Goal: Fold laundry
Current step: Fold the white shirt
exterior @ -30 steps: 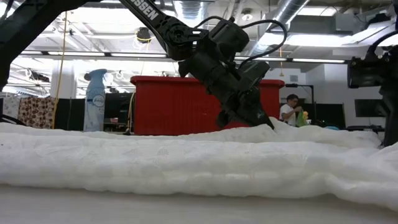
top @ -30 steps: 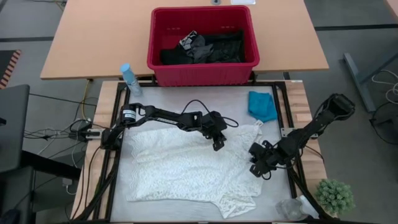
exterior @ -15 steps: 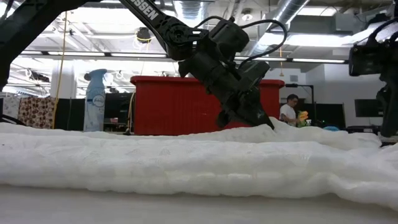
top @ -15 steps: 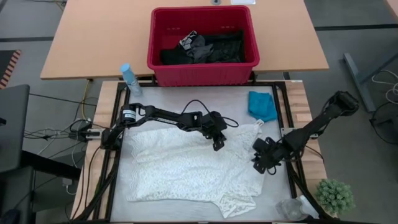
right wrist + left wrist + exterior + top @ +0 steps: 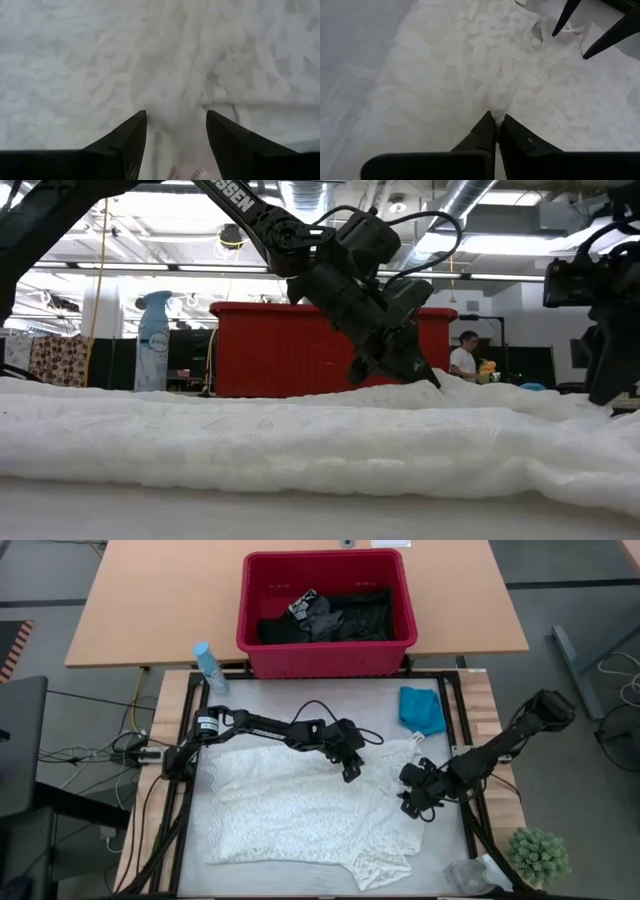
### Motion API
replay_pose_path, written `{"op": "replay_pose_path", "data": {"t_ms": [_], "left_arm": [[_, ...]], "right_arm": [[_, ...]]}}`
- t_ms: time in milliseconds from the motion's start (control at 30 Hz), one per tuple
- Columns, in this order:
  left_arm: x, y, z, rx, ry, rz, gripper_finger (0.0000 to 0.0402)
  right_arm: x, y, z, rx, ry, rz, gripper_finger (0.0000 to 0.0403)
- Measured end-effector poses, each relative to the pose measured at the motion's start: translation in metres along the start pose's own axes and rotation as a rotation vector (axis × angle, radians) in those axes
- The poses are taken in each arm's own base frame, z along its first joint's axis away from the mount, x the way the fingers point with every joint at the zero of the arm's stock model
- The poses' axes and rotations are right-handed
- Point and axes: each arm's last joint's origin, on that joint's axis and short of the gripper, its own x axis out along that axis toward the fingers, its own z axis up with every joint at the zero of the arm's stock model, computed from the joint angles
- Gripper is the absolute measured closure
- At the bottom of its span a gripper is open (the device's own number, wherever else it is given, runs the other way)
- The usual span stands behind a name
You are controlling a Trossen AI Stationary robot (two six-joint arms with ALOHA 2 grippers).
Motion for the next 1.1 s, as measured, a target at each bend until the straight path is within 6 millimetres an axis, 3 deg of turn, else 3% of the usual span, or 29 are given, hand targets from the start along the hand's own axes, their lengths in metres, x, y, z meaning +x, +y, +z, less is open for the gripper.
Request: {"op": "replay_pose_path", "data": {"t_ms": [167,267,400,467,633,800,1100], "left_arm": [[0.0,0.001,0.0,0.0,-0.008,0.024,0.04],[0.0,0.001,0.0,0.0,-0.009,0.024,0.04],[0.0,0.001,0.0,-0.001,-0.009,0.024,0.04],[0.0,0.001,0.0,0.0,-0.009,0.024,0.04],[0.0,0.001,0.0,0.0,-0.009,0.024,0.04],[0.0,0.001,0.0,0.0,-0.01,0.024,0.04],[0.0,0.001,0.001,-0.039,-0.011,0.024,0.04]], "right_arm": [[0.002,-0.002,0.001,0.001,0.032,0.002,0.0198],[0.002,-0.002,0.002,-0.006,0.055,0.012,0.0256],[0.002,-0.002,0.002,-0.021,0.06,0.023,0.0361],[0.002,-0.001,0.002,-0.024,0.055,0.032,0.0386],[0.0,0.0,0.004,0.007,0.056,0.03,0.0385],[-0.014,0.008,0.021,0.027,0.029,-0.007,0.039],[-0.024,-0.009,0.05,0.067,0.028,-0.165,0.0391]]}}
